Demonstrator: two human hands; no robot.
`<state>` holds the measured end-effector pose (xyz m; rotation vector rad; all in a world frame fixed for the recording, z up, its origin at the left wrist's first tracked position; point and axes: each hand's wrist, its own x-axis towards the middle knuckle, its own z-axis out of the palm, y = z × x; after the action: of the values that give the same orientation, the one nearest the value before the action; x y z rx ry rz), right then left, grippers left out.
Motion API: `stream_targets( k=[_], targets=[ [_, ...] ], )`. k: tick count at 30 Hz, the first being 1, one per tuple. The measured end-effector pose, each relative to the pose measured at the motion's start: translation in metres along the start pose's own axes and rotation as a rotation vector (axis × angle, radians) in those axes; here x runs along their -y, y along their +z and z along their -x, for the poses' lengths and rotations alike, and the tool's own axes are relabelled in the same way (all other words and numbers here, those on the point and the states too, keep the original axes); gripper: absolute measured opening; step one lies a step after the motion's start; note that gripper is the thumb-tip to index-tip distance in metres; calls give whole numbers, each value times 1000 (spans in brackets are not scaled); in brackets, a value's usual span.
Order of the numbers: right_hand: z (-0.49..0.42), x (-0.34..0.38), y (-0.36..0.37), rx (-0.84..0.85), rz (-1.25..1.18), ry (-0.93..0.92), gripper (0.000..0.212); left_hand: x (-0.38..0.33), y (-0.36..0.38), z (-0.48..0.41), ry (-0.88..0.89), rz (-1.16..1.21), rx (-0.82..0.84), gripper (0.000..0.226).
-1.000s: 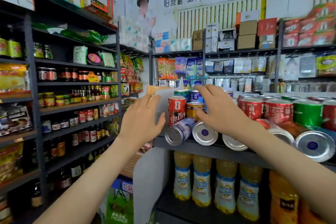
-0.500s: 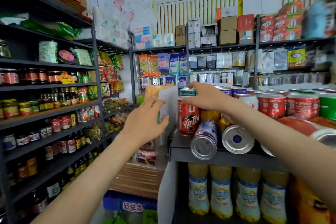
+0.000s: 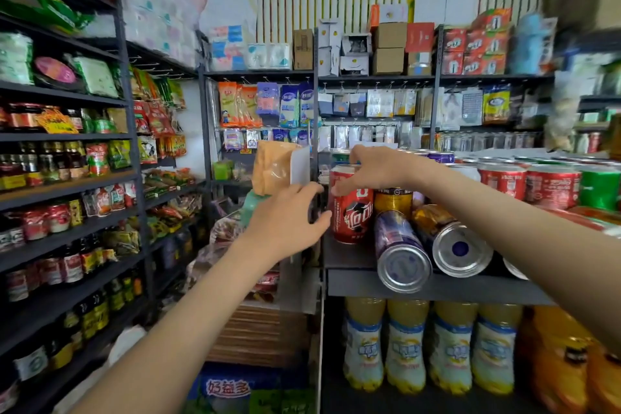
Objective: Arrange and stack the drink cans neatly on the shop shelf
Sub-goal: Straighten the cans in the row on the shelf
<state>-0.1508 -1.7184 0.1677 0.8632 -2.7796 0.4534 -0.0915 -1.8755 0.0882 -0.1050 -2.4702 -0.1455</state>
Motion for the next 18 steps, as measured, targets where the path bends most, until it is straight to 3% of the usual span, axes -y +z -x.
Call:
stream_targets(
  k=[4, 8, 10, 14, 18],
  targets=[
    [-1, 0, 2, -54, -47, -13, 57, -1, 10, -2, -10, 145, 34, 52],
    [3, 3, 0, -160, -124, -87, 52, 1, 22, -2, -120, 465, 34, 59],
    [5, 2, -7, -202, -232, -107, 43, 1, 26, -2, -170, 632, 16, 51],
    [8, 0, -20, -211, -548, -86, 36, 1, 21, -7, -326, 1249, 101, 59],
    [12, -3, -19, -228, -738, -115, 30, -10, 8, -7, -386, 1787, 159, 39]
  ],
)
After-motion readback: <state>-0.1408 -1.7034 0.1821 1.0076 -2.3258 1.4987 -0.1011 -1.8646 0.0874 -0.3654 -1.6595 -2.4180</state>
